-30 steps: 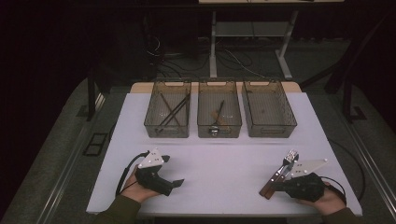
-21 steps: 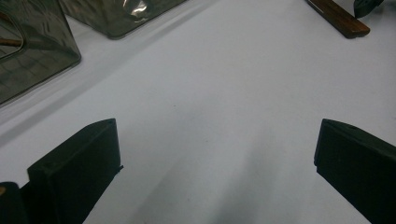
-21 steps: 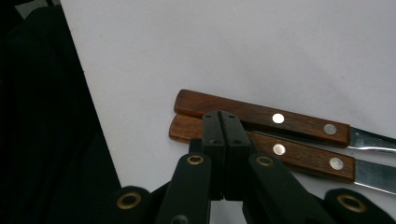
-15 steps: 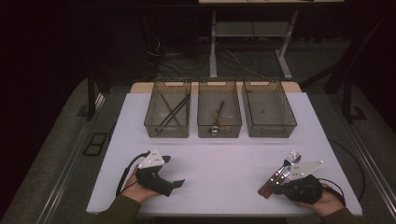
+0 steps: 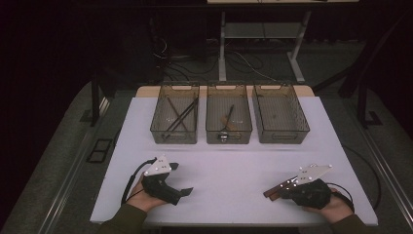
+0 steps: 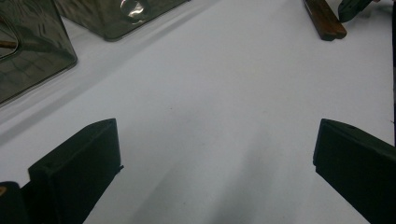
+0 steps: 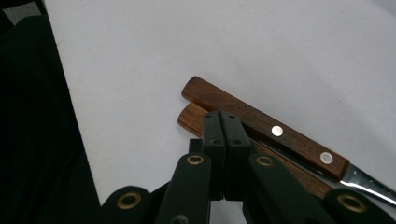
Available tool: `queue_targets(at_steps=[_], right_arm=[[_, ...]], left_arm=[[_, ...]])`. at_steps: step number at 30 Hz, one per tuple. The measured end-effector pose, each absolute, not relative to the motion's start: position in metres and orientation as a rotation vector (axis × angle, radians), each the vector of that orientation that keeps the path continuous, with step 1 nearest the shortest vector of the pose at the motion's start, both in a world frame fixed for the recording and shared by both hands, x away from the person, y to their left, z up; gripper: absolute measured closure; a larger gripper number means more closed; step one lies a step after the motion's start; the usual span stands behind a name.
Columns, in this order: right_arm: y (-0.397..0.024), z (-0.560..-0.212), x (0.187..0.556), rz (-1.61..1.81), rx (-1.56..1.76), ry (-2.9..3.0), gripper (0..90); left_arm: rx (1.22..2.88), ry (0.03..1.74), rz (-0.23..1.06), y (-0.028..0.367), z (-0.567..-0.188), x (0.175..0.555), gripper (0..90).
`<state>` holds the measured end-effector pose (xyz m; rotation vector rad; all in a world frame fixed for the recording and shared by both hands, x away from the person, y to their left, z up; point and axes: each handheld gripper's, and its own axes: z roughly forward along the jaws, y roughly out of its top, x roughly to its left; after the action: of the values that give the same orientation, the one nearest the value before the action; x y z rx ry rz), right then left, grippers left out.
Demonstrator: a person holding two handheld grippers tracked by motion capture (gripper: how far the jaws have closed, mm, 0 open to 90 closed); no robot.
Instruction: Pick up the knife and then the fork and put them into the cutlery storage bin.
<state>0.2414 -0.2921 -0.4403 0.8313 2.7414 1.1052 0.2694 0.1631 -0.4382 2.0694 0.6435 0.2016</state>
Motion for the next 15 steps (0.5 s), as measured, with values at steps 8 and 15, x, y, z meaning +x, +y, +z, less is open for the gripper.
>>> queue_targets(at_steps=[8,15], right_arm=[[-0.285,-0.440,0.252,1.095,0.830,2.723,89.3],[-0.280,-0.440,0.261,1.086,0.838,2.703,89.3]], left_arm=[[2.064,0.644,0.200,0.163,-0.438,0.269,0.0],[2.062,0.643,0.198,0.164,-0.438,0.270,0.0]])
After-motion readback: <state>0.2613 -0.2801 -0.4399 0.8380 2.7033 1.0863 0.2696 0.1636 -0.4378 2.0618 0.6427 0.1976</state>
